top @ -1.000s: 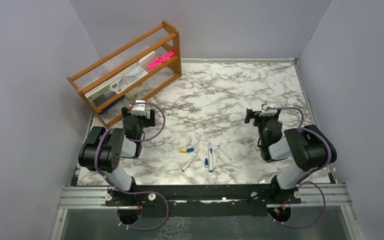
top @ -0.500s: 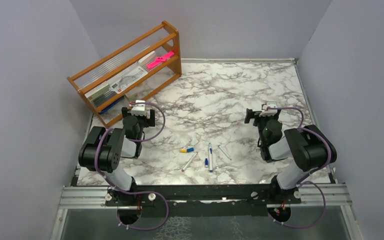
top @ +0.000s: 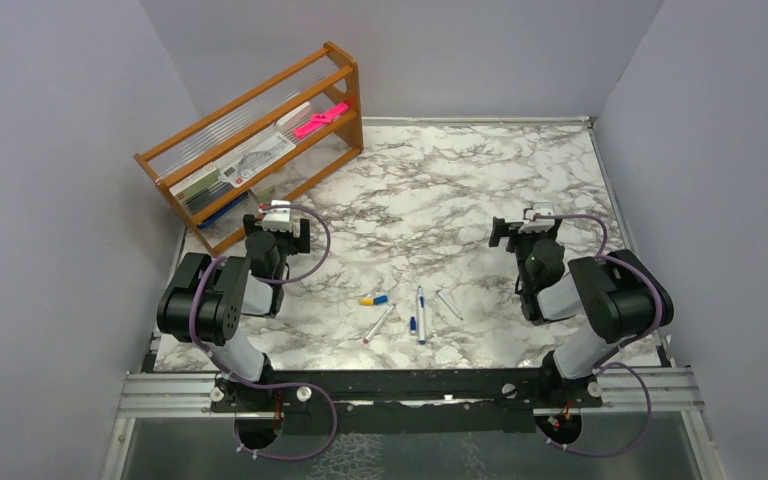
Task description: Insert the pens into the pen caps
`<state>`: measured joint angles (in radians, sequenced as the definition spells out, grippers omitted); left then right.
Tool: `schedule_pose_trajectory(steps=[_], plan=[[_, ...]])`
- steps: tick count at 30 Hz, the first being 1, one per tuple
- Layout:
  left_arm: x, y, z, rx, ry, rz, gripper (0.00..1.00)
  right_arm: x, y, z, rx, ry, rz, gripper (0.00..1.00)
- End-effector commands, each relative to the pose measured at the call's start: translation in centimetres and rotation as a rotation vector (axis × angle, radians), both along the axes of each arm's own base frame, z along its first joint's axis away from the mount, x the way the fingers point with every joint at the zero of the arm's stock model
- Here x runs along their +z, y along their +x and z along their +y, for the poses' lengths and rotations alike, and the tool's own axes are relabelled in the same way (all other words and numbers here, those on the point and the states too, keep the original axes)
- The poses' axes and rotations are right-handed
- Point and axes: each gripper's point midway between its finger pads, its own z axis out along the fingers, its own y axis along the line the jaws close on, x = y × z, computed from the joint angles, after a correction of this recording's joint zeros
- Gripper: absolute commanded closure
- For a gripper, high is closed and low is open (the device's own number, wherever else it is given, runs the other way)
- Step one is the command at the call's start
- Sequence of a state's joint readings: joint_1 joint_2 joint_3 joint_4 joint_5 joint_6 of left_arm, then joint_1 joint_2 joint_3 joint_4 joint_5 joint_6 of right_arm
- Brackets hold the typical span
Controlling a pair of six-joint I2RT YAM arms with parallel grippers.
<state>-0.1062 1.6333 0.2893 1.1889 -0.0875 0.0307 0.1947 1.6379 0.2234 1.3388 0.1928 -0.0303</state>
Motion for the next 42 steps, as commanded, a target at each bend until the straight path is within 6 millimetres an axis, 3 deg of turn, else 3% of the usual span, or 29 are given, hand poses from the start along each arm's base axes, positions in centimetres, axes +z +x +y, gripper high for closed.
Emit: schedule_pose_trajectory(steps=[1, 18, 26, 30, 34, 38, 42], plan=[[0.5, 0.1, 0.2, 0.012, -0.007, -0.027, 0.01, 0.5, 0.1, 0.1, 0.009, 0.007, -0.016, 0.00], [0.5, 0.1, 0.2, 0.014, -0.009, -0.028, 0.01, 0.5, 0.1, 0.2, 0.009, 0.006, -0.016, 0.00], [2.1, -0.6, -1.4, -0.092, 0.007, -0.056, 0.01, 0.5, 0.1, 0.1, 0.008, 0.006, -0.016, 0.00], [6.2, -1.4, -2.2, -0.101, 0.006, -0.119, 0.01, 0.5, 0.1, 0.2, 0.010, 0.005, -0.016, 0.00], [10.8, -2.3, -3.5, -0.107, -0.165, -0.238, 0.01, 0.5, 0.1, 0.2, 0.009, 0.005, -0.015, 0.00], [13.6, -2.2, -8.0, -0.247, -0.311, -0.267, 0.01, 0.5, 0.1, 0.1, 0.008, 0.006, -0.016, 0.00], [16.4, -4.4, -14.0, -0.458, -0.334, -0.274, 0.01, 0.5, 0.1, 0.2, 0.010, 0.006, -0.014, 0.01]])
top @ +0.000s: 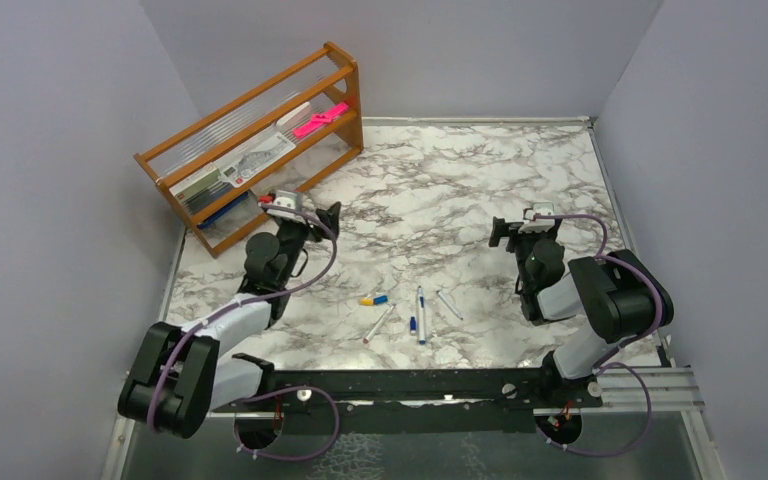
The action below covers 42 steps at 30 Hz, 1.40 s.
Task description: Insert the pens into the pen caps
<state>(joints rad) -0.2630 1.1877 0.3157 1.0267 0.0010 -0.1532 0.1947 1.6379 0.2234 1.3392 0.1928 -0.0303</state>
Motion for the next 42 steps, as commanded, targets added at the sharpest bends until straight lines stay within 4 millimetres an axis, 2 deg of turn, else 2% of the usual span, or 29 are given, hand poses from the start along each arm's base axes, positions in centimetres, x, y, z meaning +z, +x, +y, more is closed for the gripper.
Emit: schedule_pose_trajectory(steps=[1, 4, 7, 9, 12, 14, 16, 19, 20, 22, 24, 25, 26, 27, 29, 30, 31, 32, 33, 34, 35, 36, 37, 38, 39, 41, 42], plan=[[3.9, -2.7, -7.1, -0.274, -0.063, -0.022, 0.01, 0.5, 0.1, 0.1, 0.010, 0.006, -0.014, 0.00], [6.9, -4.2, -9.6, -0.389, -0.060, -0.037, 0.01, 0.3, 0.3, 0.2, 0.012, 0.010, -0.003, 0.00], [8.9, -3.9, -9.7, -0.363, -0.127, 0.051, 0.01, 1.0, 0.0, -0.4, -0.016, 0.003, -0.033, 0.00], [8.2, -3.4, -9.1, -0.312, -0.138, 0.155, 0.01, 1.5, 0.0, 0.0, 0.009, -0.007, -0.036, 0.00], [5.0, -3.0, -6.8, -0.133, -0.297, 0.326, 0.01, 2.3, 0.9, -1.5, -0.132, 0.040, 0.097, 0.00], [4.1, -3.0, -6.0, -0.091, -0.296, 0.381, 0.01, 4.7, 1.5, -2.2, -0.233, 0.152, 0.152, 0.00], [3.8, -3.3, -5.6, -0.083, -0.246, 0.386, 0.01, 7.2, 2.0, -1.0, -0.185, 0.210, 0.166, 0.00], [5.0, -3.9, -4.7, -0.057, -0.249, 0.344, 0.01, 9.4, 1.3, 2.7, 0.002, 0.295, 0.227, 0.00], [5.5, -4.0, -4.7, -0.069, -0.236, 0.328, 0.01, 9.4, 0.5, 3.9, 0.071, 0.325, 0.242, 0.04], [6.4, -4.2, -4.9, -0.082, -0.210, 0.331, 0.01, 9.0, -1.5, 6.3, 0.210, 0.380, 0.285, 0.28], [6.2, -4.2, -4.7, -0.072, -0.181, 0.365, 0.01, 7.9, -3.7, 8.5, 0.324, 0.462, 0.358, 0.55], [6.1, -4.2, -4.6, -0.067, -0.167, 0.378, 0.01, 7.2, -4.9, 9.6, 0.385, 0.488, 0.398, 0.65], [5.8, -4.2, -4.6, -0.063, -0.153, 0.391, 0.05, 6.6, -6.3, 10.9, 0.464, 0.524, 0.443, 0.73], [5.5, -4.2, -4.7, -0.067, -0.144, 0.407, 0.15, 6.2, -7.4, 11.7, 0.520, 0.547, 0.476, 0.81], [4.6, -4.2, -5.2, -0.092, -0.114, 0.454, 0.42, 5.6, -9.7, 13.1, 0.642, 0.556, 0.517, 0.95], [4.2, -4.4, -5.9, -0.130, -0.104, 0.476, 0.62, 5.4, -10.6, 13.6, 0.697, 0.550, 0.522, 0.99], [3.8, -4.5, -6.4, -0.156, -0.094, 0.498, 0.78, 5.5, -11.6, 14.0, 0.746, 0.552, 0.528, 0.99], [3.4, -4.6, -6.9, -0.178, -0.086, 0.520, 0.86, 5.4, -12.2, 14.2, 0.770, 0.549, 0.536, 0.99], [3.0, -4.7, -7.2, -0.195, -0.082, 0.543, 0.88, 5.4, -12.7, 14.3, 0.784, 0.550, 0.541, 0.96], [2.7, -4.8, -7.5, -0.214, -0.079, 0.559, 0.86, 5.0, -12.8, 14.1, 0.762, 0.561, 0.557, 0.83], [2.4, -5.0, -7.9, -0.237, -0.076, 0.570, 0.71, 4.5, -12.9, 13.9, 0.728, 0.591, 0.584, 0.64], [2.4, -5.1, -8.3, -0.262, -0.072, 0.574, 0.51, 4.2, -13.1, 13.8, 0.704, 0.627, 0.601, 0.46], [2.4, -5.3, -8.5, -0.281, -0.069, 0.576, 0.36, 4.3, -13.4, 14.2, 0.725, 0.654, 0.597, 0.34], [2.4, -5.4, -8.7, -0.293, -0.069, 0.575, 0.24, 4.6, -14.0, 14.7, 0.769, 0.678, 0.598, 0.31], [2.5, -5.5, -8.7, -0.296, -0.067, 0.576, 0.15, 4.8, -14.4, 15.0, 0.798, 0.701, 0.613, 0.33], [2.7, -5.7, -8.4, -0.291, -0.059, 0.580, 0.03, 4.3, -15.0, 15.5, 0.838, 0.713, 0.669, 0.37], [3.1, -5.8, -8.5, -0.298, -0.053, 0.574, 0.01, 3.7, -15.1, 15.5, 0.839, 0.697, 0.704, 0.36]])
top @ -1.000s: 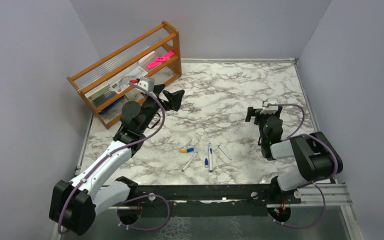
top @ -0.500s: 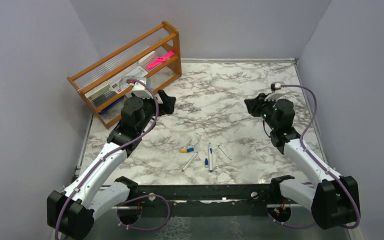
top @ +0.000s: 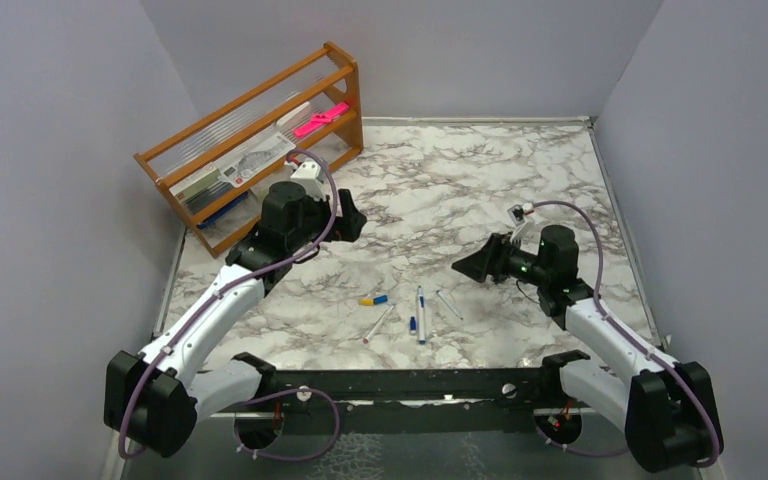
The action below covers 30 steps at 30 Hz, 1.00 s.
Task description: Insert the pens into the pen caps
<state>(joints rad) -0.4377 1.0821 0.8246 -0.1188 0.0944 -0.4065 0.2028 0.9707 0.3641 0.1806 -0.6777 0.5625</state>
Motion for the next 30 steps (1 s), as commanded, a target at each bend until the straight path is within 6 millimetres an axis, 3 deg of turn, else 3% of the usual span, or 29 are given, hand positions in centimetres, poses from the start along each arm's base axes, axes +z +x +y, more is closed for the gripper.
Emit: schedule_pose_trajectory(steps=[1, 6, 8, 13, 17, 20, 30], plan=[[2.4, -1.0, -0.7, -0.085, -0.008, -0.033, 0.01, -0.7, -1.8, 1.2, 0.137, 0.022, 0.083, 0.35], [2.8, -2.5, -1.5, -0.191, 0.006, -0.047, 0.01, -2.9, -0.4, -1.7, 0.016, -0.212, 0.077, 0.35], [2.7, -2.9, -1.7, -0.221, 0.020, -0.039, 0.01, -2.9, 0.3, -2.6, -0.018, -0.275, 0.094, 0.36], [2.3, -2.3, -1.0, -0.208, 0.080, -0.037, 0.01, -3.8, -0.1, -1.2, 0.028, -0.429, 0.142, 0.32], [2.7, -1.8, -1.2, -0.207, 0.087, -0.044, 0.01, -5.3, -0.8, 0.0, 0.042, -0.552, 0.182, 0.38], [2.9, -1.5, -1.2, -0.200, 0.088, -0.044, 0.01, -6.3, -0.8, -0.2, 0.015, -0.606, 0.214, 0.49], [2.1, -1.4, -0.7, -0.172, 0.104, -0.036, 0.01, -8.7, -2.2, 2.1, 0.065, -0.786, 0.277, 0.48]])
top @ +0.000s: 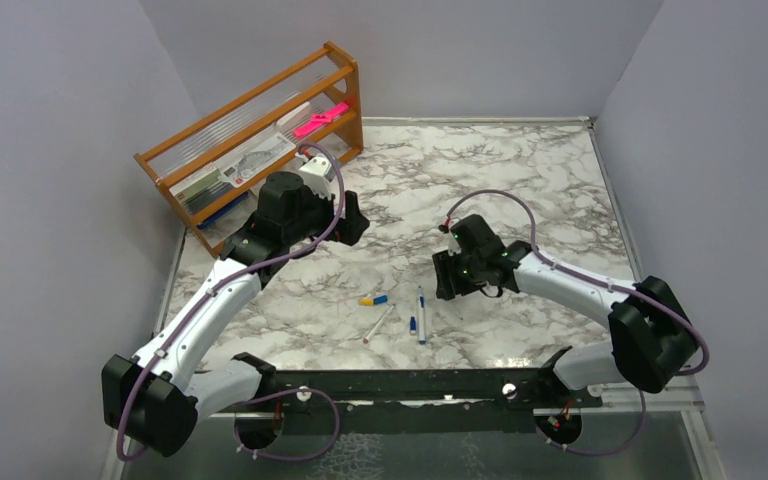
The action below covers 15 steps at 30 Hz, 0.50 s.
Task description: Insert the pens into the pen caps
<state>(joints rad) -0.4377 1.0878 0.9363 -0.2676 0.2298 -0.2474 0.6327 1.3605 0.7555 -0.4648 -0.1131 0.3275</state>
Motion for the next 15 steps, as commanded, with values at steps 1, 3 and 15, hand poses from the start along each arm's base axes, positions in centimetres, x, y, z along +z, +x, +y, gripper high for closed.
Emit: schedule_pose_trajectory(steps=[1, 3, 15], plan=[[0.2, 0.2, 0.5, 0.018, 0.017, -0.017, 0.01, -0.3, 0.4, 0.1, -0.039, -0.090, -0.010, 0.48], [0.1, 0.2, 0.6, 0.021, 0.019, -0.016, 0.01, -0.3, 0.5, 0.3, -0.043, -0.092, -0.012, 0.48], [-0.3, 0.2, 1.2, 0.043, 0.042, -0.023, 0.01, -2.4, -0.7, 0.6, -0.016, -0.210, 0.054, 0.49]])
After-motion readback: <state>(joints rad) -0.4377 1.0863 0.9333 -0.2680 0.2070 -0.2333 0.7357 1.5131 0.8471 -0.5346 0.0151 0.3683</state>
